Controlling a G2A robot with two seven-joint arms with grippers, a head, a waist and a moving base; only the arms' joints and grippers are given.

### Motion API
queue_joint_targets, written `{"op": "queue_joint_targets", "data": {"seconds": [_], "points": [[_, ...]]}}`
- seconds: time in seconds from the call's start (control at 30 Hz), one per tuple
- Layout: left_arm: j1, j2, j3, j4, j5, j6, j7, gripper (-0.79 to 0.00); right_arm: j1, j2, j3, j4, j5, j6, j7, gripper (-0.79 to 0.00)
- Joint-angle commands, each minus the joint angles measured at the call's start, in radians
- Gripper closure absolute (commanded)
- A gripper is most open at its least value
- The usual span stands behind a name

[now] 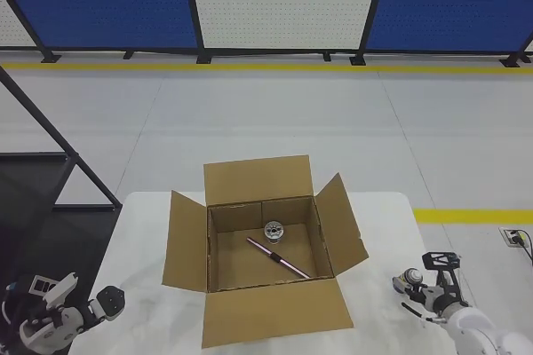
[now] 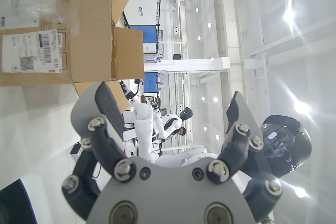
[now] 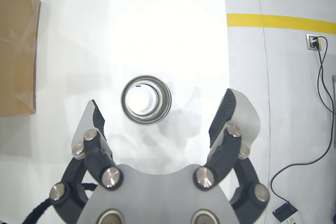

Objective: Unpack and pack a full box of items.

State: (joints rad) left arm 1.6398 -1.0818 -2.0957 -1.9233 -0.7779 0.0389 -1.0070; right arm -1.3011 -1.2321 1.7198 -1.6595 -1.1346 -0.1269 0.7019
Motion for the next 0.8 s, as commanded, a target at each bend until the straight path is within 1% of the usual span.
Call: {"op": "queue_joint_targets", "data": {"seconds": [0.0, 0.03, 0.07, 0.1, 0.13, 0.17, 0.2, 0.37, 0.5, 0.63, 0.77], "points": [[0.0, 0.0, 0.0, 0.0, 0.0, 0.0, 0.0, -0.785, 0.011, 0.001, -0.007, 0.016, -0.005, -0.003, 0.002, -0.785], [0.0, 0.0, 0.0, 0.0, 0.0, 0.0, 0.0, -0.785, 0.016, 0.002, -0.011, 0.023, -0.005, 0.0, 0.001, -0.73], [0.0, 0.0, 0.0, 0.0, 0.0, 0.0, 0.0, -0.785, 0.019, 0.002, -0.014, 0.026, -0.003, -0.002, 0.002, -0.403], [0.0, 0.0, 0.0, 0.0, 0.0, 0.0, 0.0, -0.785, 0.022, 0.003, -0.016, 0.029, -0.002, -0.002, 0.001, -0.274], [0.0, 0.0, 0.0, 0.0, 0.0, 0.0, 0.0, -0.785, 0.024, 0.003, -0.017, 0.031, -0.001, -0.002, 0.0, -0.114], [0.0, 0.0, 0.0, 0.0, 0.0, 0.0, 0.0, -0.785, 0.024, 0.004, -0.018, 0.032, 0.001, -0.002, 0.0, -0.028], [0.0, 0.0, 0.0, 0.0, 0.0, 0.0, 0.0, -0.785, 0.024, 0.004, -0.019, 0.031, 0.003, -0.002, 0.0, 0.0], [0.0, 0.0, 0.0, 0.0, 0.0, 0.0, 0.0, -0.785, 0.007, 0.008, -0.012, 0.006, 0.016, -0.009, -0.006, 0.0], [0.0, 0.0, 0.0, 0.0, 0.0, 0.0, 0.0, -0.785, -0.024, 0.012, 0.014, -0.044, 0.066, -0.03, -0.014, 0.0], [0.0, 0.0, 0.0, 0.0, 0.0, 0.0, 0.0, -0.785, -0.073, 0.017, 0.054, -0.142, 0.119, -0.058, -0.016, 0.0], [0.0, 0.0, 0.0, 0.0, 0.0, 0.0, 0.0, -0.785, -0.121, 0.02, 0.091, -0.283, 0.163, -0.073, -0.025, 0.0]]}}
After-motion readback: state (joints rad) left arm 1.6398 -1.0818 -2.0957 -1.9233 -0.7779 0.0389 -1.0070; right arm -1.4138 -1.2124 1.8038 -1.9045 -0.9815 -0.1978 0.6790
